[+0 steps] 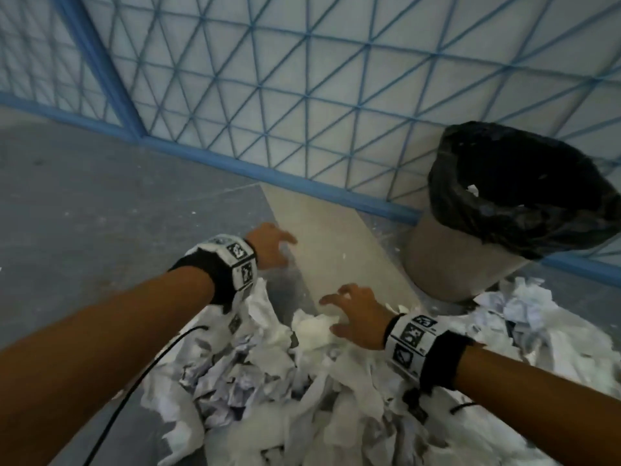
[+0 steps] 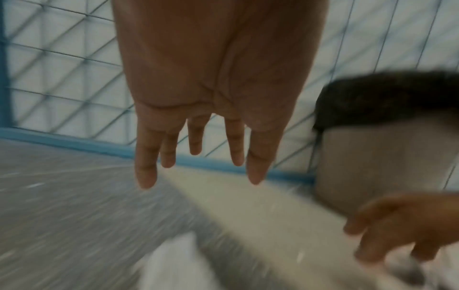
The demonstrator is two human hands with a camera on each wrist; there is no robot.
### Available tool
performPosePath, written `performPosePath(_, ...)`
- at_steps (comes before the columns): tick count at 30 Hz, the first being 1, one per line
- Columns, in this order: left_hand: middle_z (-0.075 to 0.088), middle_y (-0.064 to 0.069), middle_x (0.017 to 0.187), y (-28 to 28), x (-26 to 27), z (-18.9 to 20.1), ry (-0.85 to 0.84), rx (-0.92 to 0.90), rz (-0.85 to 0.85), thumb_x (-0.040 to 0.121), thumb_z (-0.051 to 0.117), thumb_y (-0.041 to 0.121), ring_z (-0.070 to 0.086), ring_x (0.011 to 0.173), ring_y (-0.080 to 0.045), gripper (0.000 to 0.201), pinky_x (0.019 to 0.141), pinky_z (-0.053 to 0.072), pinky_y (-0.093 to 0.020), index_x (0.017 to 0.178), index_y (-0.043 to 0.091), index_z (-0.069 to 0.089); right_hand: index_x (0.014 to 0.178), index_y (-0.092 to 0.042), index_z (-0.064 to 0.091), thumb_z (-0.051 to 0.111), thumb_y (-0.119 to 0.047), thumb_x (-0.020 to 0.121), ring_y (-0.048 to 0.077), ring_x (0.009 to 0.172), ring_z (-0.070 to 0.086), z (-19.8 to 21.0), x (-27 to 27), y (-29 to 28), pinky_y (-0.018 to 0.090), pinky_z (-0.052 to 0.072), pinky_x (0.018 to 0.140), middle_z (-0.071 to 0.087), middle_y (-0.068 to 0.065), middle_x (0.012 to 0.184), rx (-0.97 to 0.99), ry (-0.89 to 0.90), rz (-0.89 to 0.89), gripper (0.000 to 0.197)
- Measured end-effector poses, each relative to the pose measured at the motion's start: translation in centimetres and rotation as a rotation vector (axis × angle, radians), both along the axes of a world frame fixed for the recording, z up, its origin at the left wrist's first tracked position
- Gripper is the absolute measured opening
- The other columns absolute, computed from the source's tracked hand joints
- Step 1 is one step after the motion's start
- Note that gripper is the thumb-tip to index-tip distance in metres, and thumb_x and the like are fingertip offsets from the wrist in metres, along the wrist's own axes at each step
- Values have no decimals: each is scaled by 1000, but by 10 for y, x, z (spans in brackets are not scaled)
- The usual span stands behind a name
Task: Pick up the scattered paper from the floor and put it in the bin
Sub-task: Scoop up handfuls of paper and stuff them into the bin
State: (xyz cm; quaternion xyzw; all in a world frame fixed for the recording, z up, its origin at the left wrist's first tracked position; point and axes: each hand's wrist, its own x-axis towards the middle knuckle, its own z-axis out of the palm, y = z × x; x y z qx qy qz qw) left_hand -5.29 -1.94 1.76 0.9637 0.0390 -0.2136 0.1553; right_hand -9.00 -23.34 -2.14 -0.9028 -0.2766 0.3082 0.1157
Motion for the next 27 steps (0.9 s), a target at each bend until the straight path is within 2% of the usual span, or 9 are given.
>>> performPosePath(3, -4, -17, 158, 30, -36, -48, 310, 86, 34, 82, 64, 41, 11, 146, -35, 80, 118, 23, -44, 146, 34, 18, 144, -40, 14, 58, -42, 85, 40, 140, 12, -34, -17, 25, 53, 23, 113, 6, 9, 156, -58, 91, 134, 73)
performPosePath(5, -7, -14, 159, 30, -54, -63, 371, 100, -26, 80, 66, 45, 9, 147, -34, 86, 119, 21, -44, 147, 36, 12, 144, -39, 13, 57, -38, 87, 40, 140, 10, -47, -27, 38, 51, 23, 113, 2, 7, 158, -89, 88, 153, 72)
performPosePath(10, 14, -12, 152, 9, -80, -84, 280, 104, -198, 77, 71, 34, 20, 140, -35, 72, 116, 24, -42, 139, 29, 34, 127, -14, 47, 46, -12, 92, 36, 129, 30, -61, -28, 40, 45, 36, 104, 29, 15, 144, -121, -85, 109, 35)
performPosePath(14, 36, -12, 140, -2, -76, -83, 243, 28, -186, 79, 67, 20, 41, 127, -31, 54, 104, 37, -34, 129, 22, 45, 120, -6, 54, 51, -1, 86, 30, 119, 47, -43, -8, 22, 35, 38, 100, 43, 17, 130, -23, -126, -61, 34)
performPosePath(18, 58, -12, 129, -3, -45, -43, 127, -96, -120, 81, 68, 24, 56, 117, -22, 45, 93, 42, -26, 123, 11, 54, 108, -3, 63, 50, 0, 86, 31, 112, 53, -6, 12, 8, 31, 40, 93, 51, 20, 123, 92, -187, -265, 26)
performPosePath(21, 66, -21, 106, -3, -14, 2, 159, -376, -151, 70, 68, 38, 64, 76, 0, 53, 68, 47, -17, 105, -1, 62, 102, -1, 66, 50, 0, 85, 33, 110, 56, 39, 20, -2, 31, 42, 88, 57, 23, 115, 216, -266, -340, 24)
performPosePath(22, 66, -23, 95, -8, -2, 19, 161, -521, -155, 65, 68, 37, 61, 66, -3, 52, 62, 47, -17, 96, -4, 63, 101, -2, 67, 52, -1, 84, 34, 108, 57, 60, 22, -9, 32, 42, 88, 59, 23, 114, 261, -305, -353, 23)
performPosePath(25, 69, -5, 74, -22, 16, 73, 161, -949, -26, 73, 68, 8, 65, 62, -8, 15, 57, 53, -19, 86, 8, 61, 95, 0, 69, 56, 2, 81, 35, 102, 59, 122, 29, -25, 31, 40, 84, 62, 24, 106, 445, -482, -408, 19)
performPosePath(27, 72, 5, 65, -45, 33, 111, 47, -1145, -47, 78, 60, 0, 67, 57, -3, 13, 56, 54, -15, 83, 13, 61, 92, 3, 69, 58, 5, 79, 35, 99, 59, 165, 37, -45, 26, 34, 75, 64, 27, 102, 564, -659, -481, 17)
